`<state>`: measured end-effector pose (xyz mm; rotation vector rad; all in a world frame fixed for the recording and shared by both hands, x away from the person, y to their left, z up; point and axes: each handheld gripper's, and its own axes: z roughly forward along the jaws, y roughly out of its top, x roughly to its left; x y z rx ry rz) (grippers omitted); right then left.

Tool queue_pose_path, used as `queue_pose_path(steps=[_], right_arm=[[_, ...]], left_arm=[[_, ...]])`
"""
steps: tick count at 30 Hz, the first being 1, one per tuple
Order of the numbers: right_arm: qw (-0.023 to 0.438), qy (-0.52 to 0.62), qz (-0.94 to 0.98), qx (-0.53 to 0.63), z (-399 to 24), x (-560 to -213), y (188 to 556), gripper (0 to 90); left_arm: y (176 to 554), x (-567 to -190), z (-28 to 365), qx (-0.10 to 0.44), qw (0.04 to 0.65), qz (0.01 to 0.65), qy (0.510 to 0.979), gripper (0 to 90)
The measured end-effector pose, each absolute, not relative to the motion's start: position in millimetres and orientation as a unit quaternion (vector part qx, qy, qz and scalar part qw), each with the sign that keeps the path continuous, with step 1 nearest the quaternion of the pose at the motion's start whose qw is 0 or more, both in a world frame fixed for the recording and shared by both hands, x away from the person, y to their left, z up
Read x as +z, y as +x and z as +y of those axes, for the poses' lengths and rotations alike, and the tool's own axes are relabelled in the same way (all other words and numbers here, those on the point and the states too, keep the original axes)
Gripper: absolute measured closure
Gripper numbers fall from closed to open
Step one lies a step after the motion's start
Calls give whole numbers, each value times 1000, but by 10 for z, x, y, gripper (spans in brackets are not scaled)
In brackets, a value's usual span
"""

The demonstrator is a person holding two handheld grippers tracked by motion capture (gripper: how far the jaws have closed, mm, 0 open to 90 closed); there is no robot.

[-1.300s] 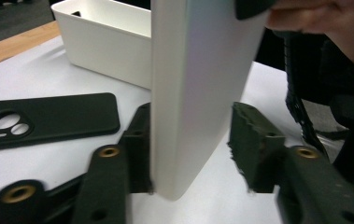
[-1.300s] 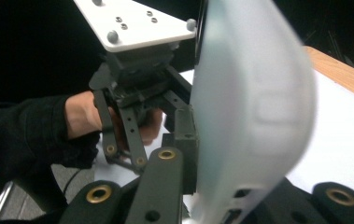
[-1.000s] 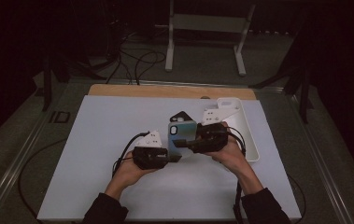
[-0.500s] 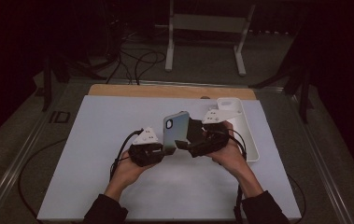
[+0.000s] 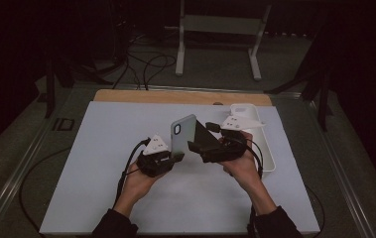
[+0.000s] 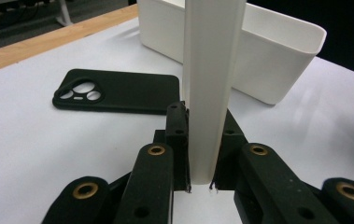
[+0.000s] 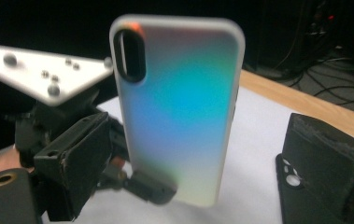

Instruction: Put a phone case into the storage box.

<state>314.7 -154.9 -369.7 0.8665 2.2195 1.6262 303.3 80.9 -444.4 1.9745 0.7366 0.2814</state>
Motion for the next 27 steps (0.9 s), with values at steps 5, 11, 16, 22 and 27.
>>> queue_pose_path(steps=[5, 11, 16, 22, 27], right_arm=[[151, 311, 753, 560, -1422, -3655, 3107, 132], [158, 330, 746, 557, -1331, -3657, 3103, 152], [166, 342, 743, 551, -1293, -3666, 3113, 158], [172, 346, 740, 551, -1276, -3677, 3127, 152], [173, 353, 741, 545, -1266, -3708, 3156, 136]], left_arm=[[3017, -4475, 745, 121, 479, 309, 813, 812], [2989, -4499, 667, 125, 474, 308, 816, 812], [2959, -4489, 605, 127, 473, 305, 817, 811], [2963, -4502, 581, 118, 479, 306, 815, 810], [2952, -4510, 516, 118, 477, 303, 817, 809]])
